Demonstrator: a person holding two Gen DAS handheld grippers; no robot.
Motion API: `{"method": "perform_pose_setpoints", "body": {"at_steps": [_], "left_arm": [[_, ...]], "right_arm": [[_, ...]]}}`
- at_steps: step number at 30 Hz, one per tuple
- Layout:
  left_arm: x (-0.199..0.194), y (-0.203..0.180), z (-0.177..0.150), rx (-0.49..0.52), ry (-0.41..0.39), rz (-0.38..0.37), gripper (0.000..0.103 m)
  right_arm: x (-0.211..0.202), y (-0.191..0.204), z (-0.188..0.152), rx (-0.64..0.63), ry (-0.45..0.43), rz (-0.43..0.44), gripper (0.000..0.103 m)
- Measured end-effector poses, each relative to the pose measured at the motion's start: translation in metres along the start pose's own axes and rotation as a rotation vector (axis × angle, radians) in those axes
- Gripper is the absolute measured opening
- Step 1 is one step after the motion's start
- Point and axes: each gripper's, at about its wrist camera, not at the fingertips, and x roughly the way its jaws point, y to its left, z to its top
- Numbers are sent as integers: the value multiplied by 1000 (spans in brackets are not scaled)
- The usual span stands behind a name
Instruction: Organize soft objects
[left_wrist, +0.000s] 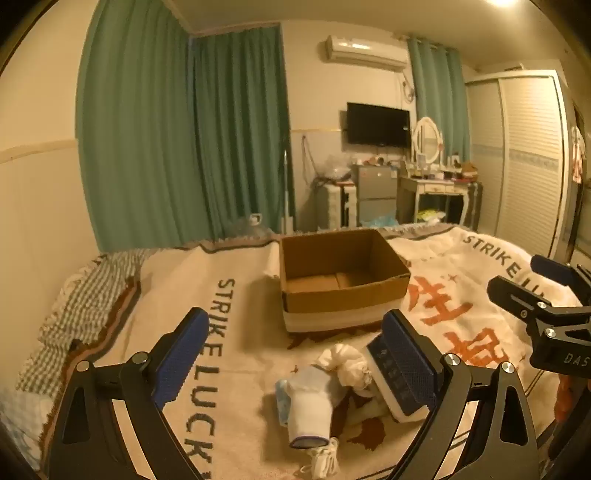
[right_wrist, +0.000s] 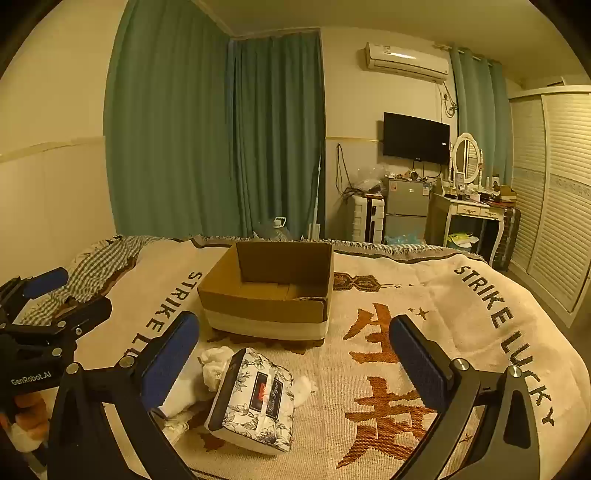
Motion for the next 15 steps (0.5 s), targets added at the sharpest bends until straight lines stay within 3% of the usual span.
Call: {"method": "perform_pose_setpoints", "body": {"at_steps": [8, 15], "left_arm": [[9, 8, -2, -56, 54, -36, 96], [6, 6, -1, -44, 33, -22, 96]], "right_arm": [[-2, 0, -4, -1, -10, 10, 103], [1, -1, 1, 4, 6, 0, 103]]}}
